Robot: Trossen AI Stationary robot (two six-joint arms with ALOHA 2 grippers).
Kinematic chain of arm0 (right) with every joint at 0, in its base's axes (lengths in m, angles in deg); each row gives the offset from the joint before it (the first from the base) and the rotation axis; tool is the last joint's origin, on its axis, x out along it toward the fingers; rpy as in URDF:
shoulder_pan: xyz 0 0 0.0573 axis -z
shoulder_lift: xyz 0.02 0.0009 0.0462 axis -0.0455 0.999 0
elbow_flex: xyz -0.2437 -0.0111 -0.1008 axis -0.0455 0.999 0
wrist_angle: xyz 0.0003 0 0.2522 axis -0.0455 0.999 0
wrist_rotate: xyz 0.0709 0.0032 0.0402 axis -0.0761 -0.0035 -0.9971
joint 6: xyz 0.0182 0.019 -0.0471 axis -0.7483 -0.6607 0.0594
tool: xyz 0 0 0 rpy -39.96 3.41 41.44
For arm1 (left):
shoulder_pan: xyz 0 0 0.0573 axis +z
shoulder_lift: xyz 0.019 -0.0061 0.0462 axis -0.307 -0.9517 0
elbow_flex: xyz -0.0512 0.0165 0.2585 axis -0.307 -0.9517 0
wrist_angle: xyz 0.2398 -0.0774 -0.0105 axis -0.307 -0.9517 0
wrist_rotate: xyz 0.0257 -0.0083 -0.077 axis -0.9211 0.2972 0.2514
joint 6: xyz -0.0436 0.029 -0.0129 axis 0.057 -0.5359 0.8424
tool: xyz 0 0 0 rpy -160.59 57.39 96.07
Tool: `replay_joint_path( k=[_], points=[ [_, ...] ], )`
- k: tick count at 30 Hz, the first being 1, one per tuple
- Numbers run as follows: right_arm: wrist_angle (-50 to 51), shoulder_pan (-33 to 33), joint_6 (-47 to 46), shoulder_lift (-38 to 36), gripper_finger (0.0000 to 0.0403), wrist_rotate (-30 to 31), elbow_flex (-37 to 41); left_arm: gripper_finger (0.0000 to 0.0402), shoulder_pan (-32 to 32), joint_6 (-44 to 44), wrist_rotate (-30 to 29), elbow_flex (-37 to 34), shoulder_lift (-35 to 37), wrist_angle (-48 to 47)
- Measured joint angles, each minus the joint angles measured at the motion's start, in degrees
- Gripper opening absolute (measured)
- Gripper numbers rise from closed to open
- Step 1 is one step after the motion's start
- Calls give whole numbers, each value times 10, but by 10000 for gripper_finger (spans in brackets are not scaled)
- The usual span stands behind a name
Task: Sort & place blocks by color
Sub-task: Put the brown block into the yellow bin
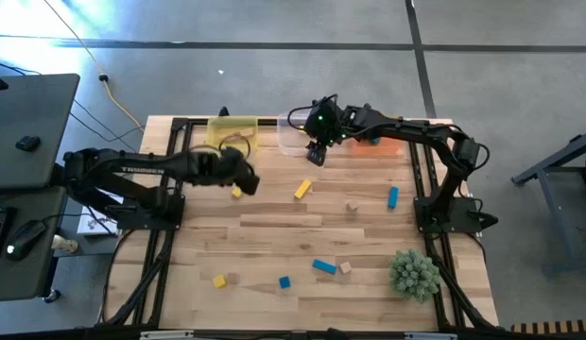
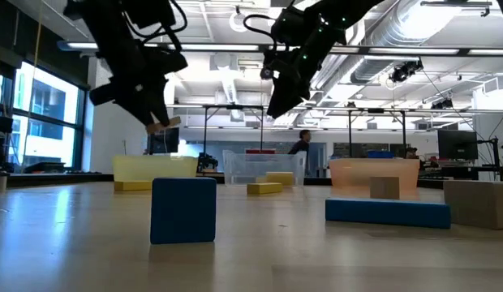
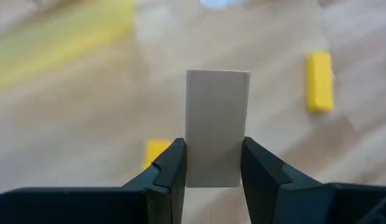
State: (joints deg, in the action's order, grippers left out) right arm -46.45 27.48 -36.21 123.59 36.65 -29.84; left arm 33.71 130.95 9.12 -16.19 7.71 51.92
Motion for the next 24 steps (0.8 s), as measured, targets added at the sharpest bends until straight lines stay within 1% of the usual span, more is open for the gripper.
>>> replay_joint_path(
  k=[5, 13, 17, 22, 24],
  points=[
    [-25, 12, 25, 0, 183, -1, 0, 95, 93, -81, 3, 0, 1, 49],
    [-43, 29, 44, 0, 183, -3, 0, 97, 223, -170, 9, 0, 1, 102],
    [-49, 32, 41, 0, 183, -3, 0, 98, 276, -204, 10, 0, 1, 133],
    [-49, 33, 37, 0, 183, -4, 0, 98, 330, -236, 36, 0, 1, 167],
    [-49, 32, 15, 0, 183, -4, 0, 98, 345, -250, 47, 0, 1, 175]
  ],
)
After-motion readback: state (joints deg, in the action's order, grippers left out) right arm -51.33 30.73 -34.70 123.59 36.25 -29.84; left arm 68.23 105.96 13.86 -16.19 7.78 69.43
